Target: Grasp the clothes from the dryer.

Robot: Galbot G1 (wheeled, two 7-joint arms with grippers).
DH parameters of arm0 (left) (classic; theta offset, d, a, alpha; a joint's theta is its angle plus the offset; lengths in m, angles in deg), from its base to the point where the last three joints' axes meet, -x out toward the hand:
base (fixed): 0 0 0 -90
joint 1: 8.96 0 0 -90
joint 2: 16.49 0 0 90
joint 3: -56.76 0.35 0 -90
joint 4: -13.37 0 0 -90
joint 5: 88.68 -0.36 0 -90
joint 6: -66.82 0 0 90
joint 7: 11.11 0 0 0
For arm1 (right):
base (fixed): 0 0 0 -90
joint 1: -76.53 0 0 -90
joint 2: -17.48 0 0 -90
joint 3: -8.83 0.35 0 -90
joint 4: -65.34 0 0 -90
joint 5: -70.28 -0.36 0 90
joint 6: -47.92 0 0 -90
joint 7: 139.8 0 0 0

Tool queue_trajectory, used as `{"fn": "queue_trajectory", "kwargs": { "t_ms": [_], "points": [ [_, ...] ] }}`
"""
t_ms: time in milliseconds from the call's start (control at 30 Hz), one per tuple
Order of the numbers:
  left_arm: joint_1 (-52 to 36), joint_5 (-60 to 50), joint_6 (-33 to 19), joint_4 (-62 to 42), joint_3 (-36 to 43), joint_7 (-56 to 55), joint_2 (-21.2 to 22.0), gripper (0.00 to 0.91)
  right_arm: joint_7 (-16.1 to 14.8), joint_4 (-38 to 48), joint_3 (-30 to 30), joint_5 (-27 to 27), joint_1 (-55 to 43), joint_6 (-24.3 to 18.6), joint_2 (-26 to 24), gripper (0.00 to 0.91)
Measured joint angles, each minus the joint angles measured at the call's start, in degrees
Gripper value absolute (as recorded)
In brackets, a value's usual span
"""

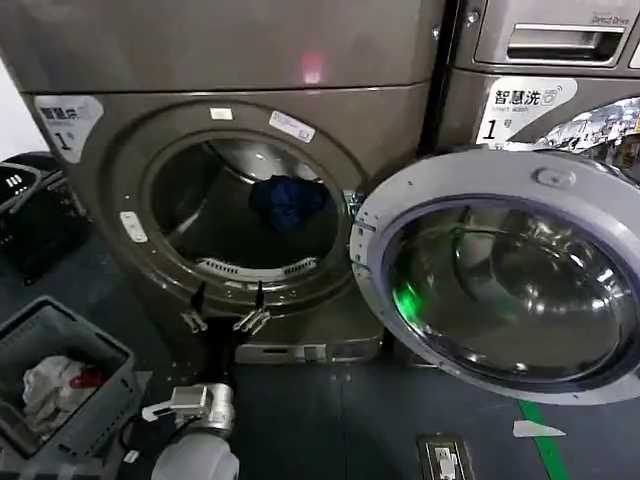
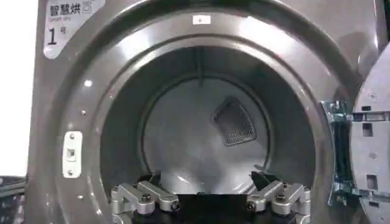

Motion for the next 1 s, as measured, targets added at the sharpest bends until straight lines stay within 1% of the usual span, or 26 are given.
{"fn": "queue_trajectory", "kwargs": {
  "t_ms": [300,1000],
  "points": [
    [-0.7,0.2,0.0,-0.4,-0.3,0.0,0.3,0.907,0.1,1.7,1.6,1.0,0.9,-0.2,-0.5,0.907],
    [-1.2,0.4,0.0,-0.8,-0.1,0.1,0.1,0.907,-0.1,2.9,3.1,1.2,1.8,-0.3,-0.4,0.907]
  ]
}}
